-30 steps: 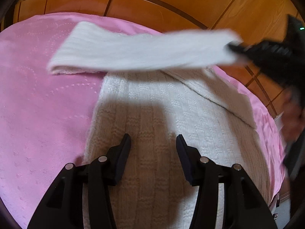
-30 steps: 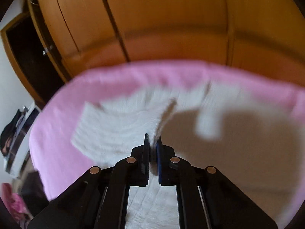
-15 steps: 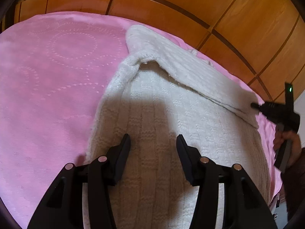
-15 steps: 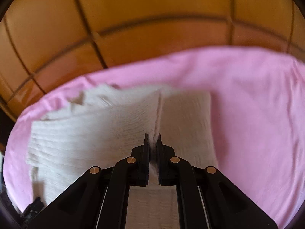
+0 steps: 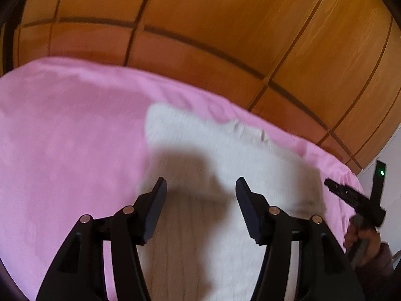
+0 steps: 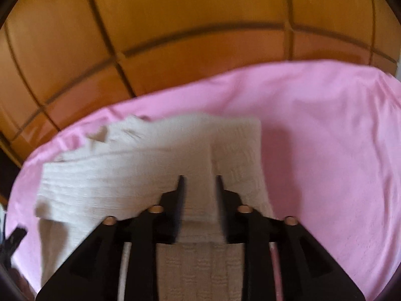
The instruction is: Fold small clothes
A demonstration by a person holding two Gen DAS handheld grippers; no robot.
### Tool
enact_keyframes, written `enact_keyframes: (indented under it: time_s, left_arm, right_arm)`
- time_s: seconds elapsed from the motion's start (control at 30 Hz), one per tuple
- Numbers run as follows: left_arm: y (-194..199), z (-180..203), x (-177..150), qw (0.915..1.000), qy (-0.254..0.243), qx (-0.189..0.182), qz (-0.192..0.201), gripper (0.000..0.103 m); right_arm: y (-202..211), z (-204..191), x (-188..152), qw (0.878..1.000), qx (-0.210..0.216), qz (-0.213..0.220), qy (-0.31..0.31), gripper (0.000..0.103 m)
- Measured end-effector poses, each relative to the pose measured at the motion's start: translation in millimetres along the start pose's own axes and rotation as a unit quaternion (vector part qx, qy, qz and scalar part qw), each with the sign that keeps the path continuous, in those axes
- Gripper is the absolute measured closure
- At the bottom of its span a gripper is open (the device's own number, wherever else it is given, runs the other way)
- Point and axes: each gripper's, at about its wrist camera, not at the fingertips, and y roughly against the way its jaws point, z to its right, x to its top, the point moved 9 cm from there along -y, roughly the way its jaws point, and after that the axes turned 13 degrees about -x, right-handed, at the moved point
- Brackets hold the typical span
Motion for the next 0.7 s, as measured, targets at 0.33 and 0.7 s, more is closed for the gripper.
enact_keyframes:
  time_s: [0.33,0.7]
  left_arm:
    - [-76.8,-52.7,-11.9,0.9939,0.008,0.067,-0.087,0.062]
    - [-21.8,-43.6,-26.9,0.9971,0.004,0.058,-0.050,0.042]
  right_arm:
    - [-55.0,-46.3,-32.0,0.995,-0.015,-0.040,0.086,0.051]
    - [-29.2,-40.6,-35.1,0.997,0.009,-0.018,0.080,0.023]
